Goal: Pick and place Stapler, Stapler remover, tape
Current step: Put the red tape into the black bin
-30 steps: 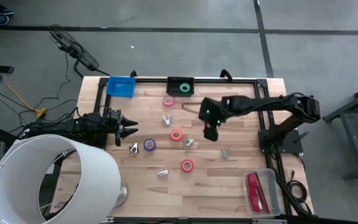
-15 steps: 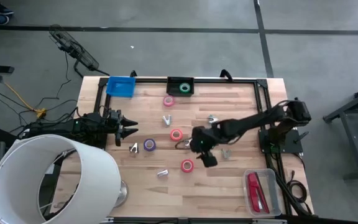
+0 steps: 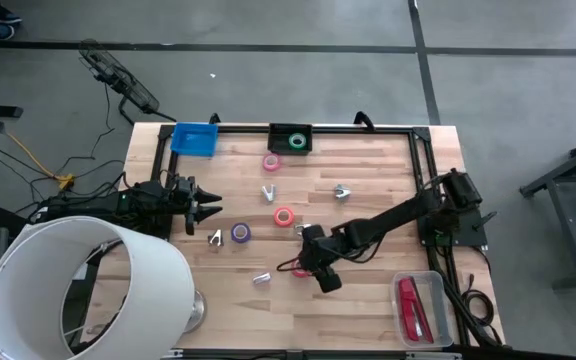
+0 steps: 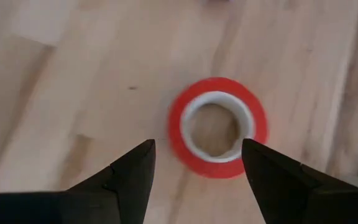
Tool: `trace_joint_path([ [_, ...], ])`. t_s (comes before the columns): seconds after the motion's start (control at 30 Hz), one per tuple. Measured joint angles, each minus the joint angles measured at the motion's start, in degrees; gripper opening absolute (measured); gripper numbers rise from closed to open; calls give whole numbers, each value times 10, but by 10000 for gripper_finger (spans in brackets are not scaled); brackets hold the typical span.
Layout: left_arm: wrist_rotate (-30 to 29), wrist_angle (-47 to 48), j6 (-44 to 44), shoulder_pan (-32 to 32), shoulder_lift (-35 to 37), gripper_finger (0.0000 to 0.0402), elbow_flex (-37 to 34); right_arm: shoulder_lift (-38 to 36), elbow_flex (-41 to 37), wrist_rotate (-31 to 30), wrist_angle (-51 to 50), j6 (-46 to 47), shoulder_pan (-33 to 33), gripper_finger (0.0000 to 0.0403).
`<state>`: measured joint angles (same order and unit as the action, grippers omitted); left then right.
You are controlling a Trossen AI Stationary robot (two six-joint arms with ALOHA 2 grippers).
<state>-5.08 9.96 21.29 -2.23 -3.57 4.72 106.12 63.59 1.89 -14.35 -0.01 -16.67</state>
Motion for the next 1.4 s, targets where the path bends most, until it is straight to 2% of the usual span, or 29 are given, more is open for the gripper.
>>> trace_joint_path([
  [0.37, 0, 0, 0, 0, 0, 177, 0, 9, 1, -30, 23, 0, -21, 231],
  [1.0, 0, 0, 0, 0, 0, 177, 0, 9, 1, -31, 23, 11, -35, 231],
  [1.23, 0, 0, 0, 0, 0, 177, 0, 48, 32, -24, 28, 11, -33, 231],
  [1.4, 0, 0, 0, 0, 0, 177, 0, 49, 39, -45, 26, 37, -32, 231],
])
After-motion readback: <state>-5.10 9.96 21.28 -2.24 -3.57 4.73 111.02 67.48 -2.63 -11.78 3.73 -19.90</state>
